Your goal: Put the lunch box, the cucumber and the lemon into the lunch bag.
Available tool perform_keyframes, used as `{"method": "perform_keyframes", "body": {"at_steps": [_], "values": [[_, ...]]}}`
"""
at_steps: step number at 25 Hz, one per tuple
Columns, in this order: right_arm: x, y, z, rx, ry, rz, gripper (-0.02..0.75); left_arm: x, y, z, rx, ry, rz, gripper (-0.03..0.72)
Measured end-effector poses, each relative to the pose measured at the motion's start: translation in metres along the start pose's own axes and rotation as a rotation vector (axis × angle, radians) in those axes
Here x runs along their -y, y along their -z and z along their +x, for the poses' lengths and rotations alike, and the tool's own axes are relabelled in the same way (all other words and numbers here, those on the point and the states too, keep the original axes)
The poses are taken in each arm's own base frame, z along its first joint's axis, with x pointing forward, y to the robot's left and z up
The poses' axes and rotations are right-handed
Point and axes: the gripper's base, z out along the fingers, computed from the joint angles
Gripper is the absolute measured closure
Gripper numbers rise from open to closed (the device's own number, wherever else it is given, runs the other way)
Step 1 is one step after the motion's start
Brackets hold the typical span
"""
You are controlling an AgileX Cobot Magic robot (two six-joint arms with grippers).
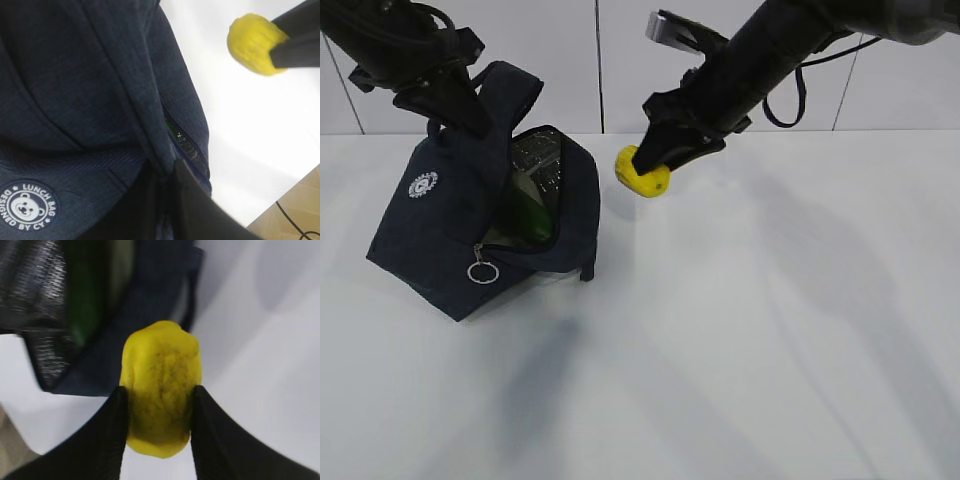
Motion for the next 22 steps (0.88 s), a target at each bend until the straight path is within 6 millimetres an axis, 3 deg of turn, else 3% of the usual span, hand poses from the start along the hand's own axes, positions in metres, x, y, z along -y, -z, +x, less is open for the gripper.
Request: {"method": "perform_keyframes", "body": {"at_steps": [7, 16, 22], "values": [[-0.027, 0.002, -0.015, 0.175, 0.097, -0.274, 0.459, 0.001, 0.000, 0.000, -0.002, 0.003, 0.008, 0.673], [-0.004, -0.042, -0.017, 0.254, -0.009, -0.320, 0.426, 0.002, 0.000, 0.000, -0.003, 0.007, 0.018, 0.673], [-0.003, -0.058, -0.022, 0.331, -0.033, -0.364, 0.300, 0.002, 0.000, 0.001, -0.006, 0.009, 0.025, 0.673]]}}
